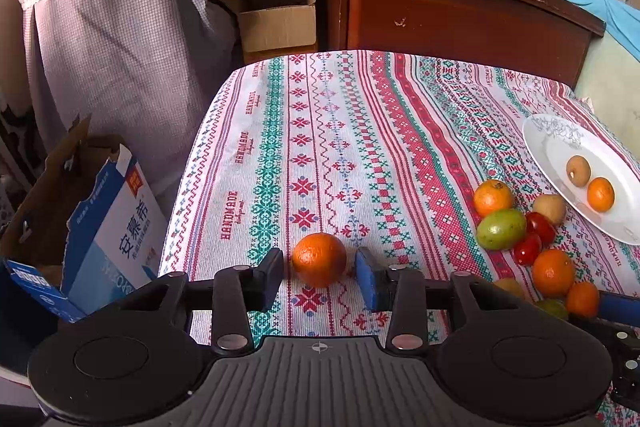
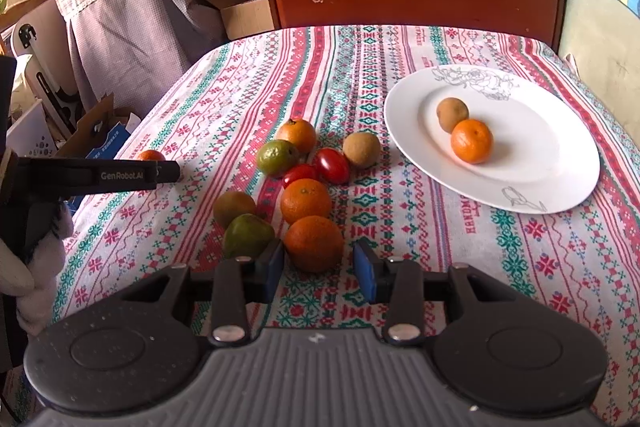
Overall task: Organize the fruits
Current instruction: 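Close left tool on a tangerine while right tool grips another tangerine, then carry both tangerines onto the white plate and open both tools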
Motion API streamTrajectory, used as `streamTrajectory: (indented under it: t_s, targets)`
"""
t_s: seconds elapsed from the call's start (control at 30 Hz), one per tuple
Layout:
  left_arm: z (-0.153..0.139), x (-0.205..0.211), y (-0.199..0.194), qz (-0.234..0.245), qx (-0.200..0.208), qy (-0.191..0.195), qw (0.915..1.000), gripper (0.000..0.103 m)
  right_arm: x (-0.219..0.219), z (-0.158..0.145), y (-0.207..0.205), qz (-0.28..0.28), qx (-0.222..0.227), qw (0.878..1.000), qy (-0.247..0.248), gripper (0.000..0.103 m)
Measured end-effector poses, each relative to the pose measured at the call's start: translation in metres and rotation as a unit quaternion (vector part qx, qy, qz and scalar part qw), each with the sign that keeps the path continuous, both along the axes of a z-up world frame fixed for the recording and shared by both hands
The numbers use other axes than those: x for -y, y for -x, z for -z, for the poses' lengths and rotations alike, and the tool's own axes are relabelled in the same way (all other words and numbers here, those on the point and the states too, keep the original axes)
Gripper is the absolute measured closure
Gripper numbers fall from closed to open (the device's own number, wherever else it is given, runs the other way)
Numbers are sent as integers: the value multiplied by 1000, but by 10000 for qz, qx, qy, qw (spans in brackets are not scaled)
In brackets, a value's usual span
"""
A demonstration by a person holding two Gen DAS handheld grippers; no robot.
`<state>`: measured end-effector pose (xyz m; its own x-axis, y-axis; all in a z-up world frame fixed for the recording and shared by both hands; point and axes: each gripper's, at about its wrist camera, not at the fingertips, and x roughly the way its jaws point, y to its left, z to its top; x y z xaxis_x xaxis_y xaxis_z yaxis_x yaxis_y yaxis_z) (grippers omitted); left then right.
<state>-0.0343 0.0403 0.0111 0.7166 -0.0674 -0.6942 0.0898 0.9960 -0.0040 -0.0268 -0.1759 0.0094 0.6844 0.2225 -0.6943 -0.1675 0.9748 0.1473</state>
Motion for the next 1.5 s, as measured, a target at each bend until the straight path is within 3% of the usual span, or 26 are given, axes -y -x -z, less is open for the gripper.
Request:
streamTrajectory:
  t_s: [0.2, 0.57, 0.87, 1.27, 1.5]
  targets:
    - [-1, -1, 1, 54, 51, 85, 9999, 78, 0, 0, -1, -19, -7, 10000, -36, 72]
    - [-14, 2, 8, 130, 234, 201, 9994, 78, 7, -12, 2, 104, 113, 9997, -181, 72]
    - [-39, 22, 14, 481, 517, 585, 9958, 78, 21, -30, 0, 325, 363, 9983, -331, 72]
    - [-56, 60, 3, 986, 500, 1170, 9870, 78, 67, -59, -9, 1100, 707, 9908, -361, 72]
    - [-50, 105, -16, 1404, 473, 1124, 9826, 78, 97, -45, -21, 1758, 444, 9819, -550, 72]
